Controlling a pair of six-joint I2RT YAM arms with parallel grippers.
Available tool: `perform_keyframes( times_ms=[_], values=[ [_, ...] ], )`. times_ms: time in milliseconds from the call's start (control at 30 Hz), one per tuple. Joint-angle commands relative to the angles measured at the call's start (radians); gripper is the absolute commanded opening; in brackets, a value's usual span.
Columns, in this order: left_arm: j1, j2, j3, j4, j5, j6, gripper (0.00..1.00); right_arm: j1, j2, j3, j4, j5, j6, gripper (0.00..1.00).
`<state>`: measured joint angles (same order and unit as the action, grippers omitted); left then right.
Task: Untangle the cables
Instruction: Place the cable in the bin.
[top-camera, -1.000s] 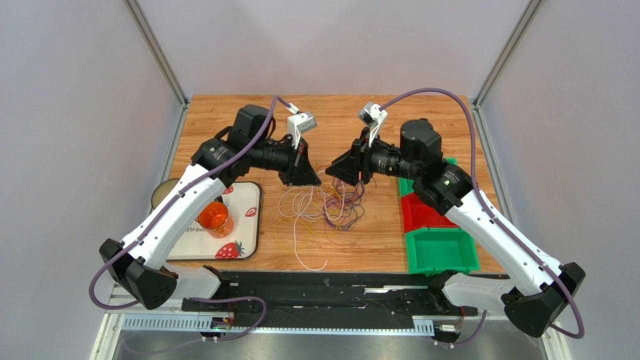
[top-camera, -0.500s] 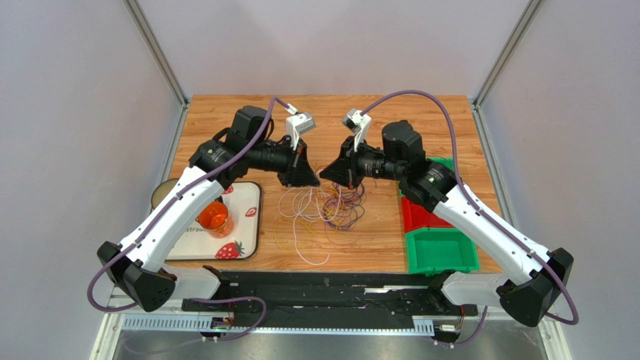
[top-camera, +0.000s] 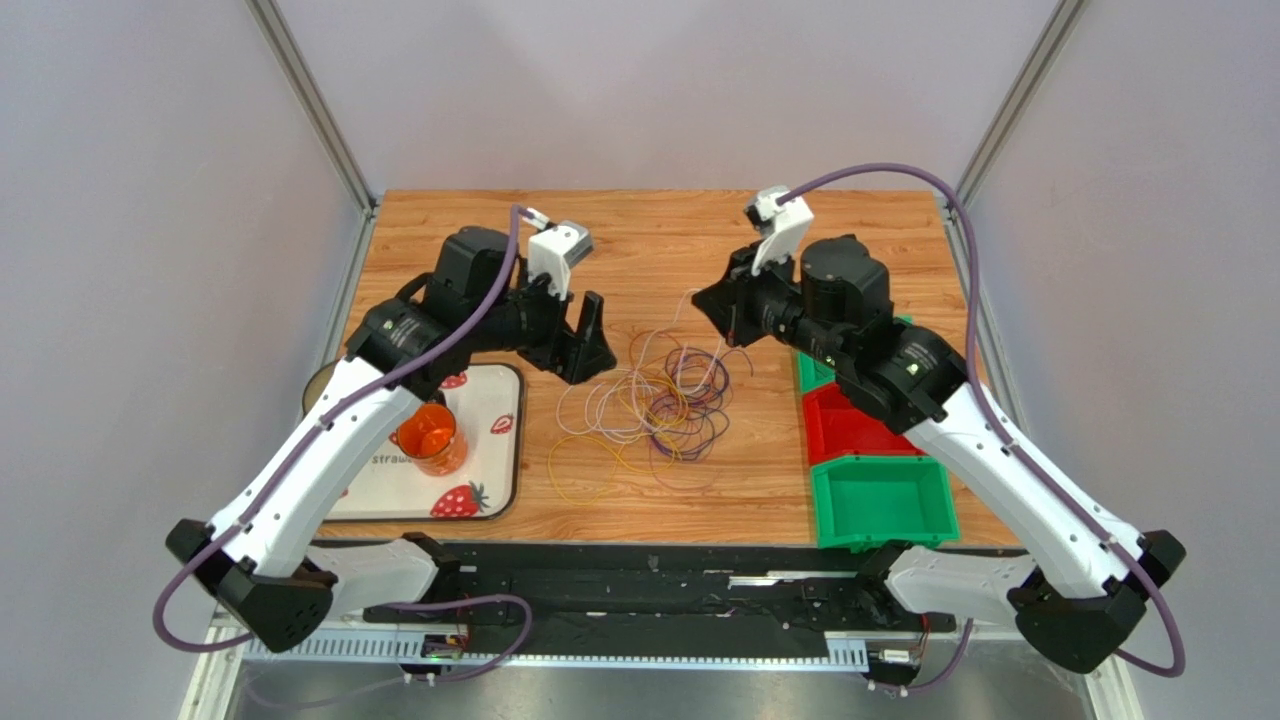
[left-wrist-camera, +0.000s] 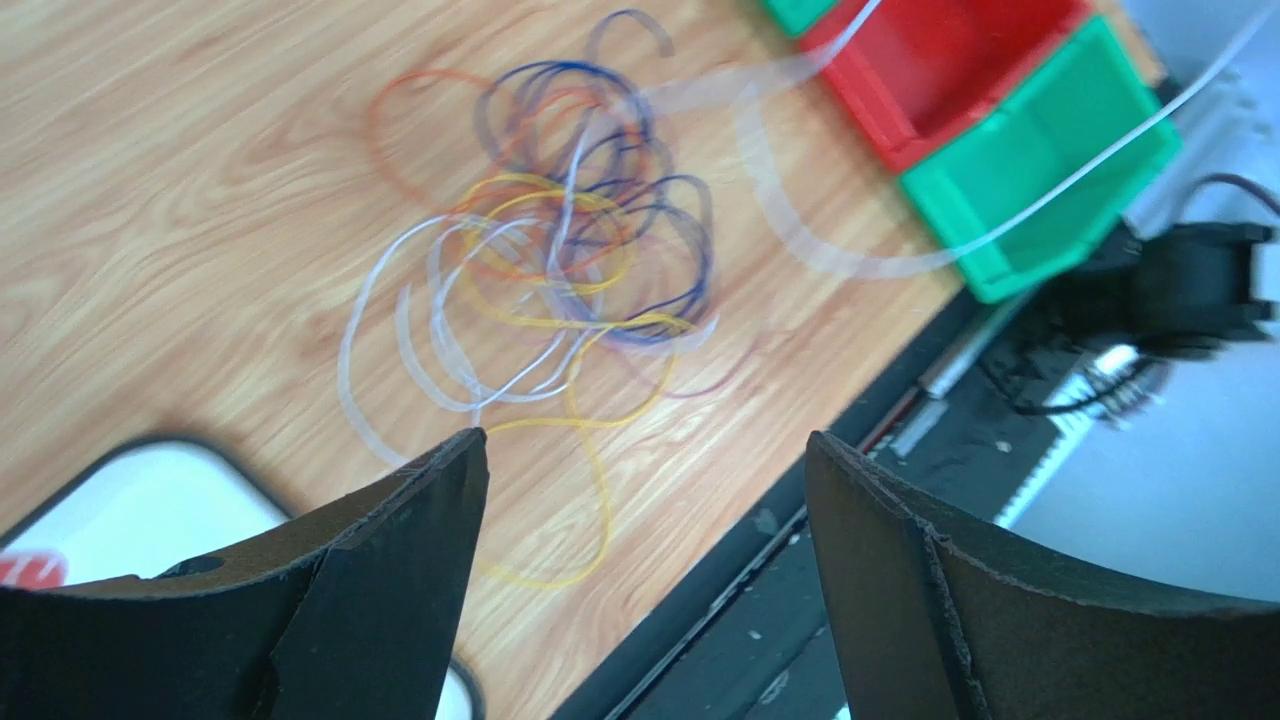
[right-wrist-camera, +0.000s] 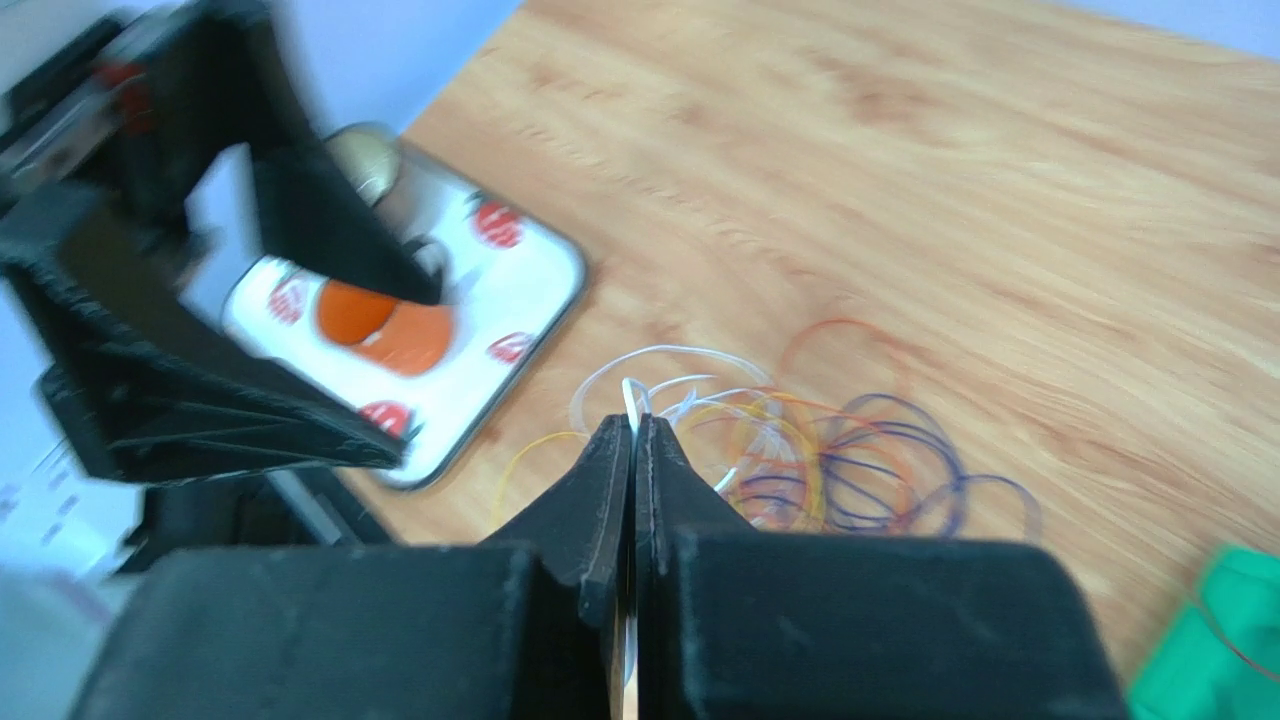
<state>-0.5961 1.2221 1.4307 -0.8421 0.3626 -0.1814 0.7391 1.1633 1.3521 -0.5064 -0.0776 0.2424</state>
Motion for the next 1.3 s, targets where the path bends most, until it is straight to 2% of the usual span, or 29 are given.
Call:
perform_keyframes(
  times_ms=[0, 67, 100, 233, 267, 333, 367, 433, 467, 567, 633, 900, 1267],
  values=[
    [-0.005, -0.108, -0.053, -0.032, -0.29, -0.039, 0.85, -0.001, -0.08, 0.058, -0.078, 0.432, 0.029, 0.0],
    [-0.005, -0.148, -0.111, -0.009, -0.359, -0.05, 0.84, -0.003, -0.112, 0.055, -0.089, 0.534, 0.047, 0.0],
    [-0.004, -0.16, -0.133, -0.002, -0.46, -0.055, 0.85, -0.004, -0.116, 0.065, -0.116, 0.635, 0.057, 0.0],
    [-0.004, -0.193, -0.202, 0.02, -0.545, -0.069, 0.83, -0.006, -0.103, 0.126, -0.248, 0.913, 0.153, 0.0],
    [-0.004, -0.199, -0.211, 0.027, -0.548, -0.069, 0.83, -0.006, -0.081, 0.148, -0.336, 1.014, 0.222, 0.0],
    [-0.005, -0.216, -0.237, 0.044, -0.551, -0.063, 0.83, -0.006, -0.044, 0.232, -0.453, 1.108, 0.32, 0.0],
    [-0.004, -0.216, -0.24, 0.046, -0.551, -0.059, 0.83, -0.006, 0.002, 0.266, -0.586, 1.183, 0.425, 0.0],
    [-0.004, -0.217, -0.25, 0.043, -0.557, -0.052, 0.83, -0.007, 0.053, 0.376, -0.745, 1.246, 0.574, 0.0],
    [-0.004, -0.216, -0.253, 0.043, -0.554, -0.05, 0.82, -0.006, 0.099, 0.407, -0.899, 1.283, 0.719, 0.0],
    [-0.004, -0.2, -0.257, 0.038, -0.542, -0.046, 0.82, -0.01, 0.151, 0.492, -1.099, 1.309, 0.871, 0.0],
    [-0.005, -0.191, -0.259, 0.034, -0.536, -0.044, 0.81, -0.026, 0.173, 0.495, -1.159, 1.29, 0.945, 0.0],
    [-0.004, -0.196, -0.263, 0.034, -0.534, -0.04, 0.8, -0.176, 0.121, 0.367, -1.159, 1.165, 1.017, 0.0],
    [-0.004, -0.197, -0.265, 0.034, -0.541, -0.038, 0.8, -0.211, 0.105, 0.289, -1.161, 1.101, 0.963, 0.0]
  ],
)
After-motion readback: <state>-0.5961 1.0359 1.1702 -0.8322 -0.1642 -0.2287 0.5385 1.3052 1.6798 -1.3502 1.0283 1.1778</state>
